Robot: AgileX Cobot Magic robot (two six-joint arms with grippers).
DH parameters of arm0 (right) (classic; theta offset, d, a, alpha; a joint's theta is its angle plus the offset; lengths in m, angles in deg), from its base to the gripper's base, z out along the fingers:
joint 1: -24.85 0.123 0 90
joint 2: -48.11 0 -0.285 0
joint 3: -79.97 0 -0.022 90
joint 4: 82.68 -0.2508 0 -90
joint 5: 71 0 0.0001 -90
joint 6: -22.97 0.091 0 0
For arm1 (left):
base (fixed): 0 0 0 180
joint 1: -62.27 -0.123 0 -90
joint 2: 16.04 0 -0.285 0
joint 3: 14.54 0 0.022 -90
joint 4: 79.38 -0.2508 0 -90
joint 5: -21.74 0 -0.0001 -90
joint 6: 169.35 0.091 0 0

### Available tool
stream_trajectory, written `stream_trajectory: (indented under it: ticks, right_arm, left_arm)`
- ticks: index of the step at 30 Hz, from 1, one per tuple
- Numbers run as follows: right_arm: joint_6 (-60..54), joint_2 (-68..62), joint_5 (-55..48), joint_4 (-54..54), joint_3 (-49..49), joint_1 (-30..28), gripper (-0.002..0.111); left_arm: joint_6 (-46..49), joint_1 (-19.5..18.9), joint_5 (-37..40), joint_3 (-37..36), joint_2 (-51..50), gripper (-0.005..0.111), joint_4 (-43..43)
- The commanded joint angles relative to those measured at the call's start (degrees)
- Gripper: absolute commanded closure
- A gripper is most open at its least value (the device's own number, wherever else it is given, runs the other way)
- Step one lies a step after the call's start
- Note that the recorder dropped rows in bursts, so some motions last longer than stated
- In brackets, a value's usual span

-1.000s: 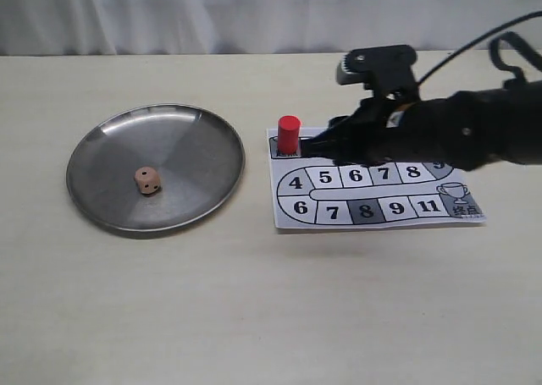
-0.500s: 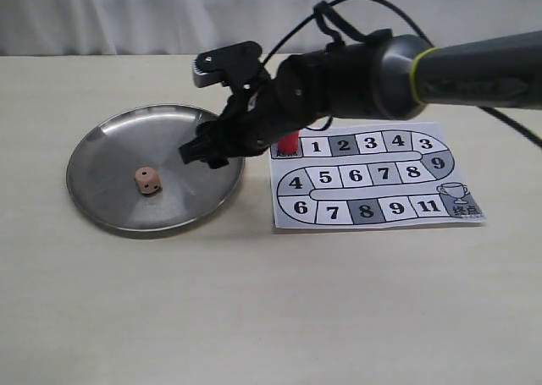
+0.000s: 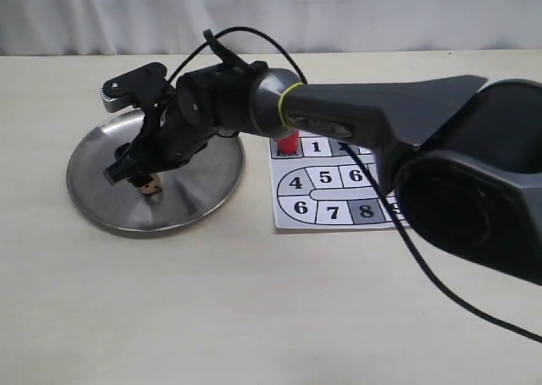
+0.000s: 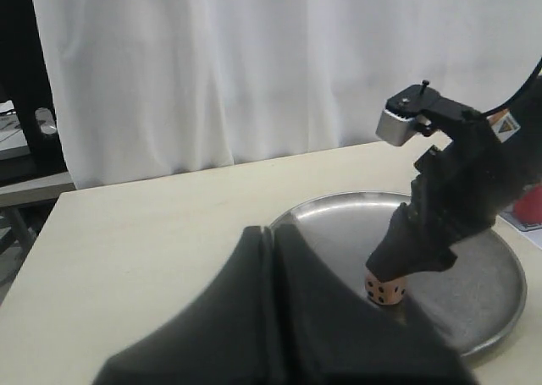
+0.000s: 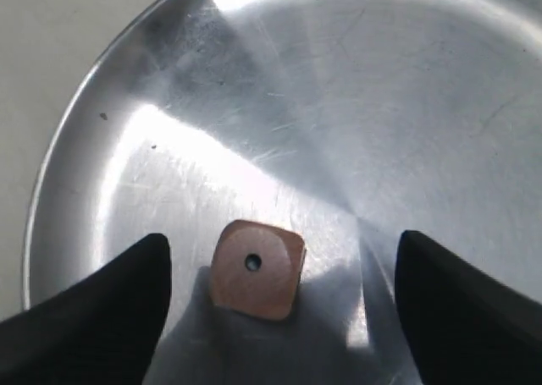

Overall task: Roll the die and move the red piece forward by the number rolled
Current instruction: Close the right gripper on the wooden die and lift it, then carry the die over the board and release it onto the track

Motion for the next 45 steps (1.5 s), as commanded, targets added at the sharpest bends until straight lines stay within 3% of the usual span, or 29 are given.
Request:
stream_trajectory:
  ticks: [1,3,5,11,12,19,25,32,35,39,41,43,44,45]
  right_arm:
    - [-0.5,-3.5,-0.9,0.2,3.3,0.1,0.039]
    - [-0.5,-4.4,-0.4,0.2,3.9,0.1,0.041]
    - [-0.5,-4.5,-0.3,0.2,3.9,0.1,0.049]
    - [-0.5,-2.8,-3.0,0.5,3.9,-0.2,0.100]
    - [-0.4,-1.6,-4.2,0.7,3.9,-0.4,0.104]
    - [2.1,11.4,-17.9,5.5,3.9,-5.9,0.104]
    - [8.0,20.4,-28.1,12.4,0.9,-14.3,0.104]
    - [9.6,22.5,-23.1,12.1,-15.6,-24.5,0.104]
    - [10.0,20.5,-18.6,11.2,-23.1,-26.0,0.104]
    - [10.0,18.4,-15.1,11.2,-25.2,-25.7,0.103]
    - [10.0,17.7,-14.1,11.3,-25.2,-25.7,0.097]
    - [10.2,17.5,-13.6,11.3,-25.2,-25.7,0.074]
    - [10.2,17.6,-13.5,11.3,-25.2,-25.7,0.058]
    - [10.2,17.6,-13.5,11.3,-25.1,-25.7,0.050]
  left_arm:
    - [-0.1,0.5,-0.5,-0.1,0.1,0.107,0.1]
    - [-0.1,0.5,-0.5,-0.1,0.1,0.107,0.1]
    - [-0.1,0.5,-0.5,-0.1,0.1,0.107,0.1]
    - [-0.1,0.5,-0.5,-0.1,0.1,0.107,0.1]
    - [-0.1,0.5,-0.5,-0.1,0.1,0.107,0.1]
    - [-0.1,0.5,-0.5,-0.1,0.1,0.107,0.1]
    - [-0.1,0.5,-0.5,-0.1,0.1,0.107,0.1]
    - [-0.1,0.5,-0.5,-0.1,0.1,0.107,0.1]
    - [-0.1,0.5,-0.5,-0.1,0.1,0.107,0.1]
    - [-0.1,0.5,-0.5,-0.1,0.1,0.107,0.1]
    - [-0.1,0.5,-0.5,-0.1,0.1,0.107,0.1]
    - [-0.1,0.5,-0.5,-0.1,0.1,0.107,0.1]
    - [-0.1,0.5,-0.5,-0.1,0.1,0.107,0.1]
    - [-0.1,0.5,-0.5,-0.1,0.1,0.107,0.1]
